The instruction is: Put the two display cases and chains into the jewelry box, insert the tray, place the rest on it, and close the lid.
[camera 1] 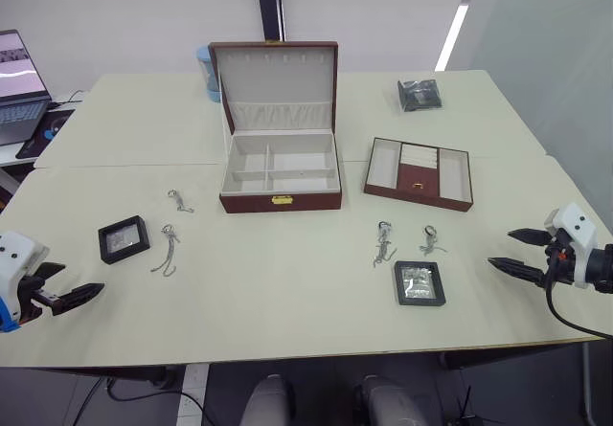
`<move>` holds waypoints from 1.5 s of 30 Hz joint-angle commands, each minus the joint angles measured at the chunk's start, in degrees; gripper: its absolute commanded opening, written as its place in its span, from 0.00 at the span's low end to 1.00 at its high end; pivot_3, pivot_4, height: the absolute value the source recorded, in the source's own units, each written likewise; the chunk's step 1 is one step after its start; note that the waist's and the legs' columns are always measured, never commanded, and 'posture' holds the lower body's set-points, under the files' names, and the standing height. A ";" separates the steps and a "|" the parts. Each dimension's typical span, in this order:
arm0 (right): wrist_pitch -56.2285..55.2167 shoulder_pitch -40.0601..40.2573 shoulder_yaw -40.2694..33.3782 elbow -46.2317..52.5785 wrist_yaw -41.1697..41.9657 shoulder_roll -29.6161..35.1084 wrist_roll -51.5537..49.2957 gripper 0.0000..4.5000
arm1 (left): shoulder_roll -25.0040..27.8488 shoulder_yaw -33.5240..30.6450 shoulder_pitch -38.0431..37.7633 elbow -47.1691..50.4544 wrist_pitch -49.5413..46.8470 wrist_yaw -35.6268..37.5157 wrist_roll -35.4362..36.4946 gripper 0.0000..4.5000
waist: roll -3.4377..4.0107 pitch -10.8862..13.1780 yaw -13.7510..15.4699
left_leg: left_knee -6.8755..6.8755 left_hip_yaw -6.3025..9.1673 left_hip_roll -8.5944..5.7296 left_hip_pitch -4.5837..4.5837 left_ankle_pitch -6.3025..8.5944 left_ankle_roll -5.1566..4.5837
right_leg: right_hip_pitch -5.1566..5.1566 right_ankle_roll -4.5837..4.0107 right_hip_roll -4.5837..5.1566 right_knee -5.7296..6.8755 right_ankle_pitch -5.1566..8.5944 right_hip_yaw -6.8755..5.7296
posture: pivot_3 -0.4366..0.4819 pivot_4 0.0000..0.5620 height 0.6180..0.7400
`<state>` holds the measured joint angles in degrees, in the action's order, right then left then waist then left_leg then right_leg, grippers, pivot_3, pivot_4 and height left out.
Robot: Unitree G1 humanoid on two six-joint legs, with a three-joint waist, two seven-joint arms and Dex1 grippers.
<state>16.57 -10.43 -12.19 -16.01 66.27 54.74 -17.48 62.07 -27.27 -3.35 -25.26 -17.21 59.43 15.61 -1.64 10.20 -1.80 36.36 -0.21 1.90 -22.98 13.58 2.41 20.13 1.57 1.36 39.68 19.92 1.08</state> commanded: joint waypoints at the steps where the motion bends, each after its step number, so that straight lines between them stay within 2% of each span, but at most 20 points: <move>1: -0.62 -0.49 -1.20 0.86 0.33 1.07 -0.38 1.00 | 0.52 -0.62 0.65 -0.14 0.13 0.19 0.33 0.99 | 0.00 0.00 0.00 | 0.01 0.00 0.00 0.00 0.00 0.00 | 0.00 0.00 0.00 0.01 0.00 0.00 | 0.48 0.27 1.00; 22: -0.21 -0.54 -1.54 1.47 0.08 0.73 -0.98 1.00 | 0.50 -0.83 -0.46 2.25 -0.94 -0.84 0.03 0.99 | 0.00 0.00 -0.01 | 0.34 0.03 0.00 -0.01 0.00 0.00 | -0.01 0.00 0.00 0.29 0.00 -0.01 | 0.48 0.27 1.00; 36: 1.00 -1.17 -2.24 2.78 -0.63 -0.38 -2.66 1.00 | -0.34 -1.05 0.72 4.08 -3.14 -4.25 0.25 0.99 | 0.00 0.00 -0.01 | 0.38 0.04 0.01 -0.01 0.00 0.00 | -0.02 0.00 0.00 0.31 0.00 0.00 | 0.48 0.27 1.00; 39: 4.19 -2.12 -3.26 5.85 -1.95 -2.38 -6.02 1.00 | -2.02 -2.23 3.46 6.49 -5.27 -6.01 2.58 0.99 | 0.00 0.00 0.02 | 0.42 0.08 0.01 -0.01 0.00 0.00 | -0.04 0.00 -0.01 0.33 0.00 -0.04 | 0.48 0.27 1.00; 45: 8.64 -8.70 -2.30 12.10 -12.50 -12.08 -8.96 1.00 | -9.69 -1.38 11.07 14.84 -8.87 -12.45 6.96 0.99 | -0.02 -0.01 0.02 | 0.58 0.14 0.00 -0.03 0.00 0.00 | -0.10 0.01 -0.02 0.40 -0.01 -0.06 | 0.48 0.27 1.00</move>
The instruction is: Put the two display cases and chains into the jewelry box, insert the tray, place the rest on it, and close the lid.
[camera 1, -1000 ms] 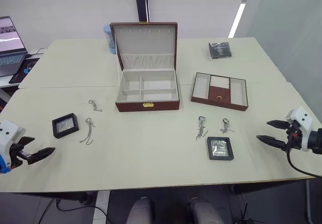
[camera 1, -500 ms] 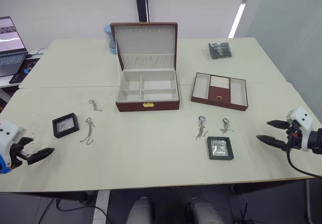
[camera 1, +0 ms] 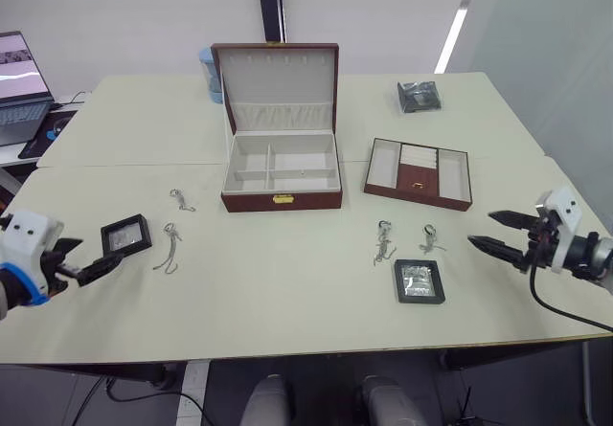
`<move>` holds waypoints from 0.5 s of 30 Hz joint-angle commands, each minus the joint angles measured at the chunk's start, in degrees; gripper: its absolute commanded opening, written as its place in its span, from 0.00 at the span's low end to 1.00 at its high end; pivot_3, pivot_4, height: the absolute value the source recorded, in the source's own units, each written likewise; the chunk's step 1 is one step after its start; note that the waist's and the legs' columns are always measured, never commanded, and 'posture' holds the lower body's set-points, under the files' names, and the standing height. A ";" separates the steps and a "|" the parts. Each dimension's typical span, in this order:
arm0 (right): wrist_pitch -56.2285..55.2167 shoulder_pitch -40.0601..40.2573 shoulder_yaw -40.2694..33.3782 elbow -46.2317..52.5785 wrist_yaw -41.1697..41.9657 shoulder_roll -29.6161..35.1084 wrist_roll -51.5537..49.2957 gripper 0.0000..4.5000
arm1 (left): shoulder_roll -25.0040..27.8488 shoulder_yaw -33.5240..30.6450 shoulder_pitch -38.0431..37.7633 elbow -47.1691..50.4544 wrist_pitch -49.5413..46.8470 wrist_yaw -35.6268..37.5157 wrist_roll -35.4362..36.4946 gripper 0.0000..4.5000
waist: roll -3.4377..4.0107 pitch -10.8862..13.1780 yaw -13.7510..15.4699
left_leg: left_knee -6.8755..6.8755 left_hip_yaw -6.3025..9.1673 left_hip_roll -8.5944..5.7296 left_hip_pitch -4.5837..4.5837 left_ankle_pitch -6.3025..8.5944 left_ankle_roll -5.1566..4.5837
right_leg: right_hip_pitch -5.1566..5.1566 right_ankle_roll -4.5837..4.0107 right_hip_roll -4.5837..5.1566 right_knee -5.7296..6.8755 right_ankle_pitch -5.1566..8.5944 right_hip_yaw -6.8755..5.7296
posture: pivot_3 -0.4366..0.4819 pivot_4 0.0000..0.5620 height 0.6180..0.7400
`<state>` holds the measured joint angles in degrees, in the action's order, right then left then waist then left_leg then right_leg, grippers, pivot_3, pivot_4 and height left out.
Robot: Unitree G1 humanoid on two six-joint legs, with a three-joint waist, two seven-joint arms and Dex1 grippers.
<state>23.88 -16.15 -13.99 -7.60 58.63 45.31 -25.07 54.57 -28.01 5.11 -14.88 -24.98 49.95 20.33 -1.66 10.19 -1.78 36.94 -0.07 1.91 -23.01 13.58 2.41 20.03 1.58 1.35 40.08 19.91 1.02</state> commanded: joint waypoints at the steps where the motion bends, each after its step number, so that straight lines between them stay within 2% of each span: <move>1: 1.77 -3.82 -0.08 4.19 -6.08 -3.88 -1.29 1.00 | -3.23 -0.22 3.51 5.20 -1.55 -3.74 2.38 0.99 | -0.01 0.00 0.00 | 0.01 0.00 -0.01 0.00 0.00 0.00 | 0.00 0.00 0.00 0.01 0.00 0.01 | 0.48 0.27 1.00; 8: 1.41 -12.13 5.96 4.93 -17.10 -14.66 2.50 1.00 | -13.14 7.08 14.46 5.28 -0.32 -10.79 0.81 0.99 | -0.02 -0.01 0.10 | 0.04 0.00 -0.03 -0.07 -0.01 0.01 | 0.06 0.00 -0.02 0.06 0.00 0.01 | 0.48 0.27 1.00; 11: -0.61 -15.48 9.06 2.33 -19.84 -18.52 5.34 1.00 | -15.80 10.20 18.50 2.35 1.46 -13.04 -1.36 0.99 | -0.03 -0.02 0.09 | 0.05 0.00 -0.05 -0.13 -0.01 0.01 | 0.14 0.01 -0.01 0.05 -0.01 0.01 | 0.48 0.27 1.00; 15: -2.96 -20.46 13.32 -3.22 -23.44 -23.10 10.30 1.00 | -18.36 10.70 24.58 -4.82 5.62 -18.73 -4.10 0.99 | -0.04 -0.03 -0.06 | 0.04 -0.01 -0.01 -0.15 -0.01 0.01 | 0.21 0.00 -0.07 0.09 -0.01 0.02 | 0.48 0.27 1.00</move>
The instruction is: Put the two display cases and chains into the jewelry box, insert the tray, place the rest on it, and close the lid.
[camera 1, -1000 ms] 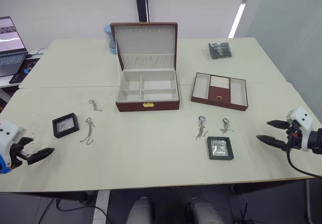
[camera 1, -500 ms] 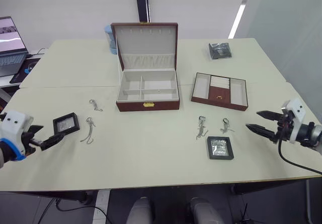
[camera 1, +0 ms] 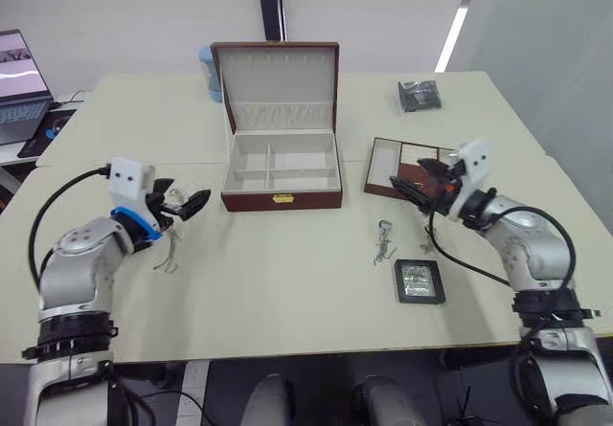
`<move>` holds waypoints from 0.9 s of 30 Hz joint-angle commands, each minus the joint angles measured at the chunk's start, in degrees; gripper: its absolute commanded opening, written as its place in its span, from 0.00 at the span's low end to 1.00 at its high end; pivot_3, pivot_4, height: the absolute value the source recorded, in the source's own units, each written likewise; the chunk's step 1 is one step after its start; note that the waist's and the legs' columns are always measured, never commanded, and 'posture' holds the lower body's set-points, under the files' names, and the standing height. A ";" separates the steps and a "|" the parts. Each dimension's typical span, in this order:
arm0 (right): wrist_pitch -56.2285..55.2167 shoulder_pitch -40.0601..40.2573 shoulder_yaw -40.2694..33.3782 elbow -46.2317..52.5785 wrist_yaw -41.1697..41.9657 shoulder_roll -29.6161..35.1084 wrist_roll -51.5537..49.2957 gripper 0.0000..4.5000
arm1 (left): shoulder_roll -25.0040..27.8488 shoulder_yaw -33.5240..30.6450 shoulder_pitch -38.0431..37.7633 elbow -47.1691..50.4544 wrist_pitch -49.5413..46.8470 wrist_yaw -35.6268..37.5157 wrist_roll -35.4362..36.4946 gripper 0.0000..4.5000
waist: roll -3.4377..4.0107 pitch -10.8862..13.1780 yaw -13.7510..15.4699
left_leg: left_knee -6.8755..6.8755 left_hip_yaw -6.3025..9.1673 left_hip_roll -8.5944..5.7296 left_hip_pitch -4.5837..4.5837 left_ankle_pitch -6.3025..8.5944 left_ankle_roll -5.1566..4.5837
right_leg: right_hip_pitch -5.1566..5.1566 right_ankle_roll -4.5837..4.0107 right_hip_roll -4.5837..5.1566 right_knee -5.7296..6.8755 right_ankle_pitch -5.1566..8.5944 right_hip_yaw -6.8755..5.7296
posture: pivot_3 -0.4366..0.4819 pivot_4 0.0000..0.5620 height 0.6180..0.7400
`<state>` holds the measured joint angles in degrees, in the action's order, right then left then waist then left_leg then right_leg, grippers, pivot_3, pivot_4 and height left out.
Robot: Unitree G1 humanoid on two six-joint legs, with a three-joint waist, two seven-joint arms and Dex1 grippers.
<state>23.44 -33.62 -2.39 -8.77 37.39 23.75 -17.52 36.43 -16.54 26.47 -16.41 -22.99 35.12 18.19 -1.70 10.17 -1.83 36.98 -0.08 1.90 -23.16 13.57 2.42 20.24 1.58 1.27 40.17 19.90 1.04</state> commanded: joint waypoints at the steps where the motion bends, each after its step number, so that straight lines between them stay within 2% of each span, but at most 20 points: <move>1: -2.88 -3.61 2.17 -2.80 -2.46 -2.19 3.23 1.00 | -0.51 -0.74 4.00 -4.51 4.49 -4.62 -2.41 0.99 | 0.00 0.00 -0.02 | 0.01 0.00 0.00 0.00 0.00 0.00 | 0.01 0.00 0.00 0.02 0.00 -0.01 | 0.48 0.27 1.00; 4: -4.50 -6.87 4.65 -8.19 -5.25 -5.11 6.69 0.88 | -1.71 -0.24 7.47 -10.00 7.25 -8.23 -4.36 1.00 | -0.01 -0.01 0.03 | 0.02 -0.02 0.00 -0.06 -0.01 0.00 | 0.06 0.00 0.00 0.02 0.00 -0.01 | 0.48 0.27 1.00; 6: -5.44 -8.26 5.77 -10.97 -6.40 -6.53 8.40 0.74 | -2.41 0.25 8.91 -12.63 8.66 -8.94 -4.97 1.00 | -0.01 -0.01 0.06 | 0.05 -0.01 -0.01 -0.09 -0.01 0.01 | 0.08 0.00 0.01 0.02 0.00 -0.01 | 0.48 0.27 1.00; 8: -6.41 -9.76 6.40 -14.29 -8.00 -7.96 10.06 0.57 | -3.36 1.44 9.99 -14.73 9.66 -8.60 -5.68 0.86 | -0.03 -0.02 0.07 | 0.06 -0.02 -0.02 -0.11 -0.01 0.01 | 0.09 0.00 0.02 0.02 0.00 -0.03 | 0.48 0.27 1.00; 17: -10.52 -14.54 7.15 -25.09 -11.73 -12.25 14.20 0.01 | -5.56 4.54 13.68 -23.23 13.01 -7.74 -7.81 0.23 | -0.04 -0.03 0.03 | 0.09 -0.05 -0.02 -0.33 -0.12 0.18 | 0.40 -0.01 0.02 0.19 0.00 -0.04 | 0.48 0.27 1.00; 20: -10.87 -15.08 7.42 -26.04 -10.88 -13.13 14.22 0.00 | -6.04 5.27 13.98 -24.25 13.47 -6.78 -7.89 0.02 | -0.05 -0.03 -0.05 | 0.09 -0.09 -0.02 -0.35 -0.13 0.19 | 0.49 -0.01 0.02 0.28 0.00 -0.04 | 0.48 0.27 1.00; 24: -10.55 -14.68 8.54 -25.27 -8.65 -13.85 14.20 0.00 | -6.52 6.12 13.59 -22.71 12.67 -3.56 -7.13 0.01 | -0.07 -0.04 -0.05 | 0.28 -0.17 -0.01 -0.84 -0.18 0.23 | 1.14 -0.01 0.02 0.69 0.00 -0.02 | 0.48 0.27 1.00; 27: -10.10 -14.14 8.85 -24.30 -7.32 -14.33 13.90 0.00 | -6.49 6.81 13.07 -21.82 11.34 -1.25 -6.85 0.01 | -0.07 -0.04 -0.05 | 0.30 -0.18 0.00 -0.85 -0.21 0.21 | 1.17 -0.01 0.02 0.77 0.00 -0.04 | 0.48 0.27 1.00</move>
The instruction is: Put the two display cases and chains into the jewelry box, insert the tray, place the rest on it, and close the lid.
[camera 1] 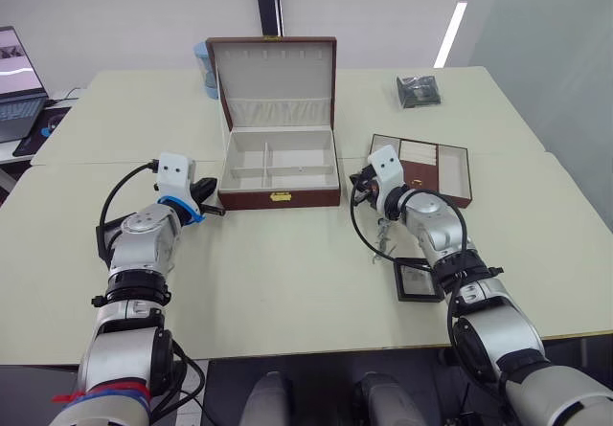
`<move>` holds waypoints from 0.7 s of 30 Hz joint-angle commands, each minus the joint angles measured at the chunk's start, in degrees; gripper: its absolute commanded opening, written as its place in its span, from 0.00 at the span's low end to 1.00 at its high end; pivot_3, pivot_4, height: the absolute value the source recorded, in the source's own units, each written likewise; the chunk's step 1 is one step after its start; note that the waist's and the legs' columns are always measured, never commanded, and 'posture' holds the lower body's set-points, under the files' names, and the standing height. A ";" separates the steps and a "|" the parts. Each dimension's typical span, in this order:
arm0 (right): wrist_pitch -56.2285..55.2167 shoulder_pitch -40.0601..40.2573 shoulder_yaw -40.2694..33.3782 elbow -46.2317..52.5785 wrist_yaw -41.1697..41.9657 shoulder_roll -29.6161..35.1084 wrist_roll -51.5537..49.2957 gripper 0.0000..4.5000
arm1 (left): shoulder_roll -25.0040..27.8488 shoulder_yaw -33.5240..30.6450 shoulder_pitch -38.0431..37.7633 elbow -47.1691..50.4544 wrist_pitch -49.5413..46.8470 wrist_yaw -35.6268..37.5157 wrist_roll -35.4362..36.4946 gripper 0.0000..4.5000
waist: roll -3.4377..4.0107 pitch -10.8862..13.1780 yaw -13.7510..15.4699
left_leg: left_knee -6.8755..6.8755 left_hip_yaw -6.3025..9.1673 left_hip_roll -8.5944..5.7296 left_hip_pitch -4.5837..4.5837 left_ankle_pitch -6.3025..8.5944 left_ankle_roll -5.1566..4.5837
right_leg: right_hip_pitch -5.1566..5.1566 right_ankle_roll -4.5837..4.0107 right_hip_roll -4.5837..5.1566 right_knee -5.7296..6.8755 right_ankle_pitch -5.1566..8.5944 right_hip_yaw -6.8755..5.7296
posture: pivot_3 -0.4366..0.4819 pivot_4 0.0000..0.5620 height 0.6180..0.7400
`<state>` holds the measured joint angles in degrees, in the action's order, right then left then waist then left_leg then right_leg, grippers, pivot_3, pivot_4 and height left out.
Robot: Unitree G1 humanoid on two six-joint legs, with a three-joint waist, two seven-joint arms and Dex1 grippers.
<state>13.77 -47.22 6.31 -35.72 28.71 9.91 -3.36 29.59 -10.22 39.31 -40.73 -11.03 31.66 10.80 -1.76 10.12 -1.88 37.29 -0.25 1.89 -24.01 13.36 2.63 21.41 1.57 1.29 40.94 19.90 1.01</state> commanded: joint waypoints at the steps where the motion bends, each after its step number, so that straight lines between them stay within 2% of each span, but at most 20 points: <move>1: -0.23 -0.37 0.32 2.99 1.86 -0.57 -0.34 0.00 | 0.39 0.62 0.08 2.51 -0.73 2.85 0.56 0.01 | 0.00 0.00 0.00 | 0.00 0.00 -0.01 0.00 0.00 -0.02 | 0.00 0.00 0.00 0.01 0.00 0.01 | 0.48 0.27 1.00; 12: 1.39 1.55 0.88 7.39 5.97 -0.90 -1.15 0.00 | 0.66 1.01 -1.59 3.16 -1.60 7.86 1.09 0.01 | 0.00 0.00 0.04 | 0.01 0.04 -0.02 0.00 0.01 -0.10 | 0.00 0.00 0.00 0.03 0.00 0.00 | 0.48 0.27 1.00; 21: 3.56 4.32 1.91 12.37 9.56 -1.26 -1.89 0.00 | -1.06 2.81 -6.25 12.17 -7.16 13.39 3.01 0.01 | 0.00 0.00 0.04 | 0.01 0.03 -0.02 0.01 0.01 -0.12 | -0.01 0.00 0.01 0.03 0.00 0.01 | 0.48 0.27 1.00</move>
<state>17.58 -42.60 6.11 -27.05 35.09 10.38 -3.52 30.13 -10.19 33.40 -32.41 -17.24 41.13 11.86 -1.76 10.12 -1.84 37.29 -0.21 1.88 -24.00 13.37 2.51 21.40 1.57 1.29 40.97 19.90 1.03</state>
